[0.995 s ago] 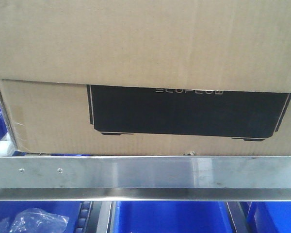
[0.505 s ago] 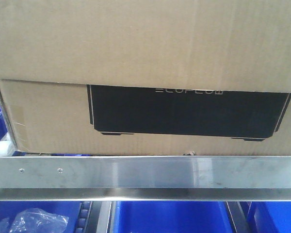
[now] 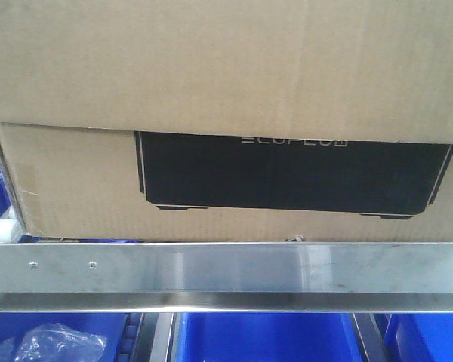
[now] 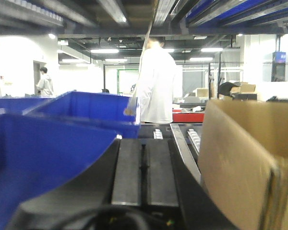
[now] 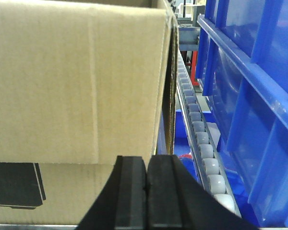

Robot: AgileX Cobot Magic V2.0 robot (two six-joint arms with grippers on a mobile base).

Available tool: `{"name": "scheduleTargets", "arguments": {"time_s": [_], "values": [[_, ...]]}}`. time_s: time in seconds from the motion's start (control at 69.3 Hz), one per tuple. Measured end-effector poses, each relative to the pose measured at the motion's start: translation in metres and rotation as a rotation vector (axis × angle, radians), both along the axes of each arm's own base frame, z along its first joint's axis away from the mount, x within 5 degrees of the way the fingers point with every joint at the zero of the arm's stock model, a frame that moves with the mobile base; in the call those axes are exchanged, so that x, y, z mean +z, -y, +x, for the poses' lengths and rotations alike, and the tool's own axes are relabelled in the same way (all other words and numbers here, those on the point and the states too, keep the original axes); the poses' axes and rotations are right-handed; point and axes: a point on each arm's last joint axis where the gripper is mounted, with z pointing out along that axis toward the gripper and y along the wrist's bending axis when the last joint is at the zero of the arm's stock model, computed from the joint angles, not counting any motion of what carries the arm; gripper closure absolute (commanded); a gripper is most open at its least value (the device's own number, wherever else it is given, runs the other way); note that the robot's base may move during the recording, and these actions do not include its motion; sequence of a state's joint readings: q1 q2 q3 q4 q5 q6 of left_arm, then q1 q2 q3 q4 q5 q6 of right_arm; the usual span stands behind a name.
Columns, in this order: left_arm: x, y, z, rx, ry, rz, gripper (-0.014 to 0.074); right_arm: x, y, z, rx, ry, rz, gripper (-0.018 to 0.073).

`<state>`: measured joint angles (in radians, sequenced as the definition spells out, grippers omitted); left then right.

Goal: Grab box from left shelf to table start

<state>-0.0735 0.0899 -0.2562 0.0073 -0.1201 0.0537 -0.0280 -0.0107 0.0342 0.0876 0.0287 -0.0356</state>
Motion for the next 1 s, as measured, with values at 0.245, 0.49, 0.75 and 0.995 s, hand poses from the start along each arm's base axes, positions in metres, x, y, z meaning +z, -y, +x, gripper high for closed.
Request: {"name": "scheduleTargets", "arguments": {"time_s": [0.245,0.49,0.75,0.995], "values": [[0.057,0.006,0.033,-0.039,-0.156,0.036,0.0280,0.000,0.000,0.000,0.000,0.000,0.000,0.0510],[0.070,0.027,0.087,-0.146,-0.376,0.074,0.0188,0.000,0.000,0.000,0.000,0.000,0.000,0.0510],[0.102,0.076,0.145,-0.330,-0.662,0.081,0.0149,0.000,0.000,0.000,0.000,0.003,0.000,0.0510],[0.129,0.096,0.191,-0.362,-0.895,-0.020,0.0150,0.001,0.000,0.000,-0.001,0.007,0.000,0.0510]]}}
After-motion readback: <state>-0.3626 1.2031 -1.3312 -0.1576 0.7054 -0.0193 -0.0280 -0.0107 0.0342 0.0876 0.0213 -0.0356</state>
